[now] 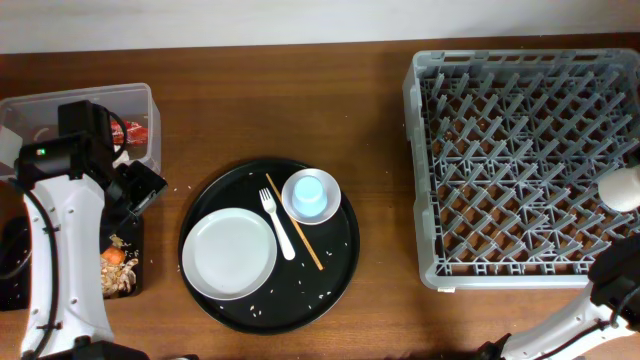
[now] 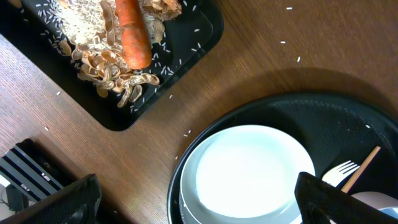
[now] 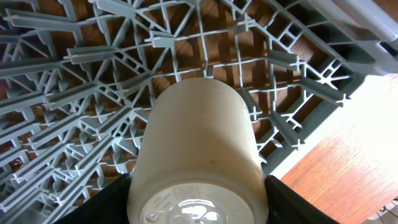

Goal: Sort waste into correct bins and load items into the dishwasher rack
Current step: 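Carry the white cup to the rack and set it at the right side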

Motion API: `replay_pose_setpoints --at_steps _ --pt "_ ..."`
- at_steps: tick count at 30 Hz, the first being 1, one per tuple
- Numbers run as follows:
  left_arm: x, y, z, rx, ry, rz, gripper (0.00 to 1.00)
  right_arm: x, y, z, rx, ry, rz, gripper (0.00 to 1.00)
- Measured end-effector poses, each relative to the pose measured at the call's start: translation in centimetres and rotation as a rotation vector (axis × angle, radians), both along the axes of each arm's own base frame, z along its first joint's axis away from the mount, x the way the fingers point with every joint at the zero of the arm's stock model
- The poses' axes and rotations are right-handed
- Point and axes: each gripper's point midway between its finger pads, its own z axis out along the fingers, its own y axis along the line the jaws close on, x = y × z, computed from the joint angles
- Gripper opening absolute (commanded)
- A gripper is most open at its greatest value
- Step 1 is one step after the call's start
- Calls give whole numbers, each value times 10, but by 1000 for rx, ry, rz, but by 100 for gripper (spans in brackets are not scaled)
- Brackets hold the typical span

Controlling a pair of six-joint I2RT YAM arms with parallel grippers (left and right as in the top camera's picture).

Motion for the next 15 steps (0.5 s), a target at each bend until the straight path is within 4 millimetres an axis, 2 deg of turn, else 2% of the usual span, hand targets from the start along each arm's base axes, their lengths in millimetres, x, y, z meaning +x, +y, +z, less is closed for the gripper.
replay_pose_setpoints --at_steps 2,5,10,15 --pt "0 0 0 0 0 0 99 1 -3 0 -15 -1 -2 67" --pt "0 0 0 0 0 0 99 4 -7 1 -32 -13 2 97" --pt "0 0 0 0 0 0 99 3 -7 1 -32 -10 0 100" --pt "0 0 0 0 0 0 99 8 8 6 34 -57 12 100"
